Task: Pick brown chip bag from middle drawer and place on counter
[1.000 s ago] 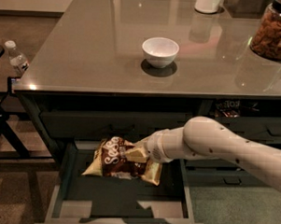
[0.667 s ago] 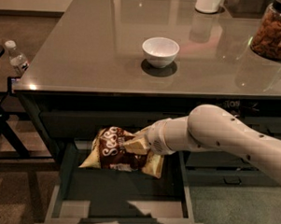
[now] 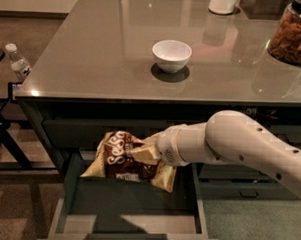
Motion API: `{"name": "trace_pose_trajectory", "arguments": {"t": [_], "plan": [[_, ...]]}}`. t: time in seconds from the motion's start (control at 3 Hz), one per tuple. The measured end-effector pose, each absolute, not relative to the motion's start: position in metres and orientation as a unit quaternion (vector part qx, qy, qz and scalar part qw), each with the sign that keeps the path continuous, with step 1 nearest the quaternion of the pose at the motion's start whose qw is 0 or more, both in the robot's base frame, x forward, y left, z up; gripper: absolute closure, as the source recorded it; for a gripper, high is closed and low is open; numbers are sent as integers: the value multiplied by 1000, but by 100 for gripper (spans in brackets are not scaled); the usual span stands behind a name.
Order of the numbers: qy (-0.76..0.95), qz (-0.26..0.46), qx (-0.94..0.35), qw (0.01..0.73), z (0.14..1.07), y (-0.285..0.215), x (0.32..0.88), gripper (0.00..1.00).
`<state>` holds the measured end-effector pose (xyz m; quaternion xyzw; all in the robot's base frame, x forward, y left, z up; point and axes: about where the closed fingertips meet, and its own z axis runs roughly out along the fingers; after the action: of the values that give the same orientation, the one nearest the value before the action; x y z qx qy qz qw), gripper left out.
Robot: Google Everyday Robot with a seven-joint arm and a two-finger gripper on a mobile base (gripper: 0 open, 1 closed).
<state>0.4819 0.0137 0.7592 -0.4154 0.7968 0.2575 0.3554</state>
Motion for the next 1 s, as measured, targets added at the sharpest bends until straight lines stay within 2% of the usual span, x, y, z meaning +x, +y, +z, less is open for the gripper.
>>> {"name": "trace_pose_trajectory", "arguments": {"t": [0.67,1.0], "plan": [[773,236,-433,400,835,18,454,100],[773,236,-433,400,835,18,454,100]]}}
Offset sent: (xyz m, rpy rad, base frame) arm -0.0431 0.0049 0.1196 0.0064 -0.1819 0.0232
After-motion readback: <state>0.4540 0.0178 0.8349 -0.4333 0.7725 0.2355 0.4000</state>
